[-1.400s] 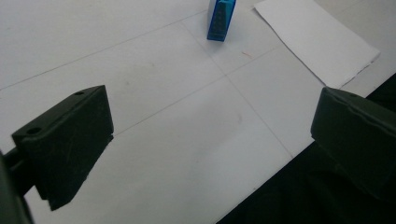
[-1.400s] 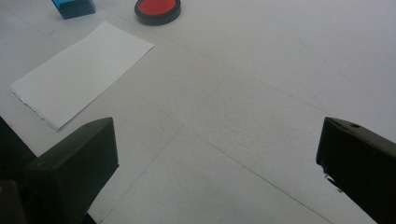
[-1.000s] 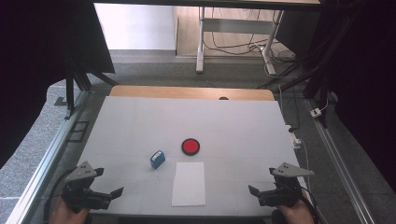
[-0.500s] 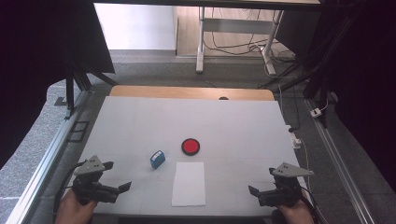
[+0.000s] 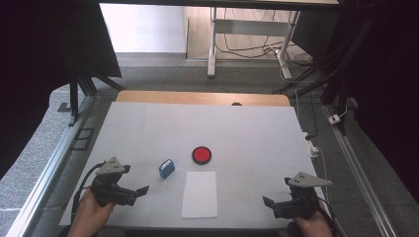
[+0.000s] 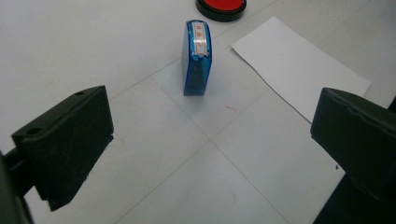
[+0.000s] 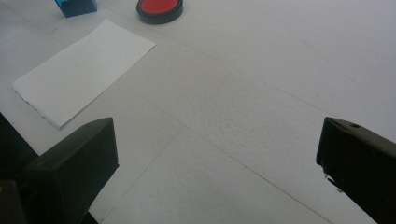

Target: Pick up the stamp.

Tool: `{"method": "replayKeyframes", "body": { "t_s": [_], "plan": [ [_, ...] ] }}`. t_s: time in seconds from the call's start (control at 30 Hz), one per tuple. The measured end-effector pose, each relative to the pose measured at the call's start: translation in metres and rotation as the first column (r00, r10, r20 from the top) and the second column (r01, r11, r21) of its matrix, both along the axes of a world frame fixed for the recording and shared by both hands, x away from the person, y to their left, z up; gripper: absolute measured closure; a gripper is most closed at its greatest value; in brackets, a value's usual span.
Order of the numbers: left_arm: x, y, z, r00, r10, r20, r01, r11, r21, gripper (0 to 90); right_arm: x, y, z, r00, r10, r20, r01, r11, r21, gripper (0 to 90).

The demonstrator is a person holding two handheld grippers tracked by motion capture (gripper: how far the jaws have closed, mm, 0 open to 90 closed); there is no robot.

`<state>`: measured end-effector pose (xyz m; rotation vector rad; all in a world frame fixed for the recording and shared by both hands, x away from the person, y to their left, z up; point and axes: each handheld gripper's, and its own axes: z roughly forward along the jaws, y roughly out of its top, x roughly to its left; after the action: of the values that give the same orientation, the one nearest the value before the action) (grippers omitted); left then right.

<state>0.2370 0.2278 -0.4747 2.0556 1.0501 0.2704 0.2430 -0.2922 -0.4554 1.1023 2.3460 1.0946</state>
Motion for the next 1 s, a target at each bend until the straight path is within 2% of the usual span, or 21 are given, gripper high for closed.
{"method": "replayKeyframes", "body": {
  "t_s": [0.33,1.0],
  "plan": [
    [0.02,-0.016,-0.004,1.0,-0.003,0.0,0.003,0.9992,0.039,0.0,0.0,0.0,0.0,1.0,0.0,-0.002,0.0,1.0,-0.001,0.0],
    [0.055,-0.041,-0.012,0.9984,-0.03,-0.047,0.033,0.9976,0.061,0.0,0.0,0.0,0.0,1.0,0.001,-0.003,-0.001,1.0,-0.002,0.0]
  ]
}}
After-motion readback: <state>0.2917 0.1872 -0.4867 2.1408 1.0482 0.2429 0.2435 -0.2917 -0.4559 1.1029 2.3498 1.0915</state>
